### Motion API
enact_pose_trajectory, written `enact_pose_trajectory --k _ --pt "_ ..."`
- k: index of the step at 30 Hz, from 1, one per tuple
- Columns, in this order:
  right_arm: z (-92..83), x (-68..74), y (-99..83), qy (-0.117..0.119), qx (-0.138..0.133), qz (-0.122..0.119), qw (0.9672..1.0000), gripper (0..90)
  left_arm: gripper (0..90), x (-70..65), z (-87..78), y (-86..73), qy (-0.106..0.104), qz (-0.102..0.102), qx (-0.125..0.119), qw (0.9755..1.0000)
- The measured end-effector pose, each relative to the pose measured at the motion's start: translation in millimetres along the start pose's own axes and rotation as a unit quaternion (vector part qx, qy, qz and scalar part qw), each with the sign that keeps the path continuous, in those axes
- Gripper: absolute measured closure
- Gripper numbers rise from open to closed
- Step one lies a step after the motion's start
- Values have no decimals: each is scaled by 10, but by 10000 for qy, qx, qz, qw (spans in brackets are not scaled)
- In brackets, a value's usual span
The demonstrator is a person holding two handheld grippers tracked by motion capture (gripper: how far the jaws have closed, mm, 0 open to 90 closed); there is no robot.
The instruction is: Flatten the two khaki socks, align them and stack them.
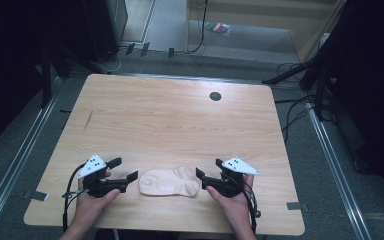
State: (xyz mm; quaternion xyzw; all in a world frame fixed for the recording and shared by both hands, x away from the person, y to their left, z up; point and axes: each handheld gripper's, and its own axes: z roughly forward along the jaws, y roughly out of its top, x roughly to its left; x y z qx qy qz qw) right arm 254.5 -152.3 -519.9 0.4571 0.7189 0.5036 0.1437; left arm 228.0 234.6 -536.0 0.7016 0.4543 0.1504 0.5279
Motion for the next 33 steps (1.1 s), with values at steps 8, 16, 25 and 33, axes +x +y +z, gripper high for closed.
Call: enact_pose_trajectory --k 8,16,25,33 --pt "-157 -208 66 -213 -173 160 9995 133 90 185 -151 19 144 -142 -133 9997" --pt "-266 -439 67 -470 -244 249 9983 134 91 437 -306 -1 508 -342 -221 9979" --pt "-382 -664 7 -795 -209 228 9964 135 90 617 -405 -49 960 -274 -78 9950" --pt "-514 -870 -76 -1068 -169 332 9936 136 90 744 -483 -104 1291 -234 66 9913"
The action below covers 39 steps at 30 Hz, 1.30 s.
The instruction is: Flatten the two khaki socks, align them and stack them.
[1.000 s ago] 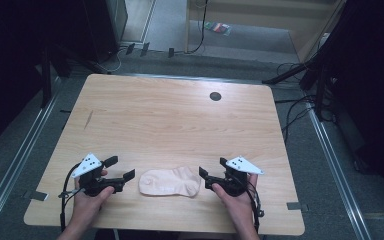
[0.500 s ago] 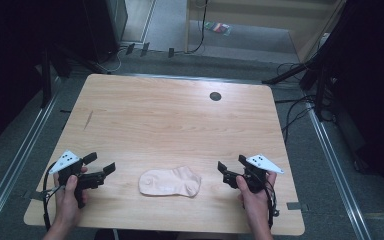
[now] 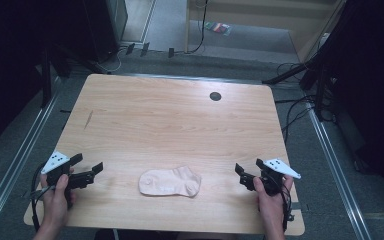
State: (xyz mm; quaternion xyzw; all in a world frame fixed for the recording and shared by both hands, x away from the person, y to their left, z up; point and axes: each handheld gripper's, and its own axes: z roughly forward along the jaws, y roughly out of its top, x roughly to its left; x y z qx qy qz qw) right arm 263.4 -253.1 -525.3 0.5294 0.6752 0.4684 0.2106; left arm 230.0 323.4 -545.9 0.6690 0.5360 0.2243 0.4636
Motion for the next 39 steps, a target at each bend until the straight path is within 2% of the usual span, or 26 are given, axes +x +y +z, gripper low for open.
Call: enact_pose_trajectory --k 2,11,14,16,23,33,36,39 --pt "-40 -105 -32 -110 28 85 9999 137 90 23 -11 -9 54 26 25 10000" --pt "-166 -352 -125 -361 159 122 9991 136 90 125 -96 -51 313 163 108 9993" --pt "-241 -481 -198 -491 228 125 9985 137 90 164 -134 -75 489 295 153 9982" --pt "-255 -498 -209 -518 242 141 9983 137 90 189 -157 -88 577 326 168 9977" --pt "-379 -650 -303 -683 282 109 9972 137 90 301 -264 -138 693 246 156 9972" --pt "-543 -780 -370 -698 145 320 9969 136 90 427 -396 -186 792 103 105 9967" --pt "-586 -803 -391 -754 193 292 9965 136 89 441 -408 -190 773 58 82 9970" --pt "-626 -833 -407 -731 139 410 9964 137 90 438 -392 -184 770 70 100 9970"
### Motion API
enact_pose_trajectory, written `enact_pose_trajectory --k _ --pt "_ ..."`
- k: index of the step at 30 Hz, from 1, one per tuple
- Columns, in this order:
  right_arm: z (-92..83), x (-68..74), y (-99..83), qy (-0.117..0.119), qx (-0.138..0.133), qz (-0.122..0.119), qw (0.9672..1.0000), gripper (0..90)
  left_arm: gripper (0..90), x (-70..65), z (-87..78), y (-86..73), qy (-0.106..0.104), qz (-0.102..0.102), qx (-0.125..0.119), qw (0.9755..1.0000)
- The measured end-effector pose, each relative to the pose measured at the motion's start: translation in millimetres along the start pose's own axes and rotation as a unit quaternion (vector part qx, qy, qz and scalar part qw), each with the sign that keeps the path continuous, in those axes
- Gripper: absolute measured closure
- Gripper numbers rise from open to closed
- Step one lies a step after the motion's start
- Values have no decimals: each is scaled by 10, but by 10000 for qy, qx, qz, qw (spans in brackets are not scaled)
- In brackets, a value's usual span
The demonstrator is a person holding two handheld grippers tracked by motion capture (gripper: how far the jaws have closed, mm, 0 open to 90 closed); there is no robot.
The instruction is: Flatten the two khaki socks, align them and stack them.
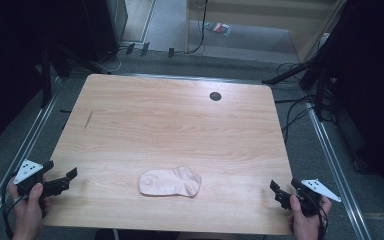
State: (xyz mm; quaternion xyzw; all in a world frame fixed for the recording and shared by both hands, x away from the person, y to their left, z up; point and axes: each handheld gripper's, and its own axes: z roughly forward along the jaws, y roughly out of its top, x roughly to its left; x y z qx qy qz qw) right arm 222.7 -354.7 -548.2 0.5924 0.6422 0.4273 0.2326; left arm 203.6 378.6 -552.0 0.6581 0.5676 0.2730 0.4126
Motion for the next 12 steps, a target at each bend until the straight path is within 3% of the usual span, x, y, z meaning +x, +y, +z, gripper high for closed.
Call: enact_pose_trajectory --k 12 --pt "12 -28 8 1 42 193 9998 139 90 21 38 24 -89 -92 47 9999"
